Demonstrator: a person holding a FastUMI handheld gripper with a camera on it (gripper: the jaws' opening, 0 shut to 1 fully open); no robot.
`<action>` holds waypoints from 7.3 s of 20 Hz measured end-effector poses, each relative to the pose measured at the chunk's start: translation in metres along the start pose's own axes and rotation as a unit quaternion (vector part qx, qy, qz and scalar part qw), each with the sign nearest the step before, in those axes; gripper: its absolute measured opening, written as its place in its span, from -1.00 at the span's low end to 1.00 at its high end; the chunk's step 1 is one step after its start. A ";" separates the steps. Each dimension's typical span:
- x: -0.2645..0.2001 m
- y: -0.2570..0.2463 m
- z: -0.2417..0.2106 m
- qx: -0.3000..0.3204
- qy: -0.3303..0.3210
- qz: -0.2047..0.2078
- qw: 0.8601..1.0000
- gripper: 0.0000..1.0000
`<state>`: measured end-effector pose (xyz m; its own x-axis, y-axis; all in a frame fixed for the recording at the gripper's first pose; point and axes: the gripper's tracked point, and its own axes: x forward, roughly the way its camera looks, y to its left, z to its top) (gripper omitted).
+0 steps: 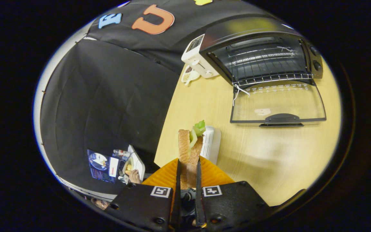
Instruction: Open the toaster oven, put the food inside, and close the toaster oven door.
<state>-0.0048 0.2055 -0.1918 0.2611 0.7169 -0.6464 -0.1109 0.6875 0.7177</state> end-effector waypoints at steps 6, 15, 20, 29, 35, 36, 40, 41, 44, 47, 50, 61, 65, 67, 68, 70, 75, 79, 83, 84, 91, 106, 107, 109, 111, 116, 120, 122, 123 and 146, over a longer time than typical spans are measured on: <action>-0.059 -0.036 0.042 0.123 -0.144 0.083 0.978 -0.55; -0.048 -0.137 0.132 0.310 -0.340 0.139 0.877 -0.55; -0.021 -0.166 0.178 0.322 -0.418 0.129 0.840 -0.56; -0.005 -0.188 0.218 0.252 -0.479 0.038 0.840 -0.49; -0.008 -0.190 0.209 0.245 -0.458 0.013 0.854 -0.24; -0.008 -0.190 0.207 0.244 -0.453 0.009 0.857 -0.20; -0.009 -0.184 0.202 0.230 -0.428 -0.011 0.874 0.09; -0.013 -0.179 0.209 0.231 -0.426 -0.009 0.875 0.25; -0.008 -0.178 0.199 0.235 -0.391 -0.044 0.889 0.74; -0.003 -0.191 0.188 0.182 -0.335 -0.144 0.913 0.76; -0.008 -0.193 0.180 0.149 -0.313 -0.181 0.920 0.83; -0.021 -0.141 0.058 -0.043 -0.245 -0.201 0.948 0.87; -0.017 -0.165 0.028 -0.106 -0.250 -0.260 0.927 0.89; -0.007 -0.181 0.022 -0.120 -0.251 -0.281 0.919 0.94; -0.001 -0.187 0.020 -0.122 -0.255 -0.287 0.915 0.96; 0.006 -0.197 0.017 -0.119 -0.262 -0.295 0.911 0.96; 0.015 -0.213 0.033 -0.115 -0.279 -0.324 0.896 0.95; 0.026 -0.227 0.042 -0.118 -0.257 -0.353 0.892 0.96; 0.029 -0.229 0.047 -0.124 -0.256 -0.370 0.884 0.96; 0.029 -0.229 0.049 -0.120 -0.263 -0.367 0.884 0.96; 0.002 -0.196 0.059 -0.133 -0.329 -0.348 0.867 0.95; -0.065 -0.095 0.142 -0.238 -0.453 -0.309 0.802 0.96; -0.078 -0.083 0.140 -0.242 -0.465 -0.303 0.796 0.96; -0.107 -0.061 0.133 -0.247 -0.494 -0.291 0.781 0.96; -0.144 -0.040 0.124 -0.252 -0.523 -0.280 0.765 0.96; -0.228 -0.004 0.084 -0.268 -0.566 -0.264 0.733 0.96; -0.286 0.020 0.046 -0.280 -0.585 -0.258 0.716 0.96; -0.301 0.028 0.030 -0.280 -0.581 -0.256 0.720 0.98; -0.308 0.033 0.023 -0.284 -0.580 -0.258 0.719 0.99; -0.373 0.091 -0.010 -0.283 -0.571 -0.271 0.721 1.00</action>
<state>-0.1220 0.0017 0.1120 0.9970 -0.0162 0.0757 0.0156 0.9998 0.0090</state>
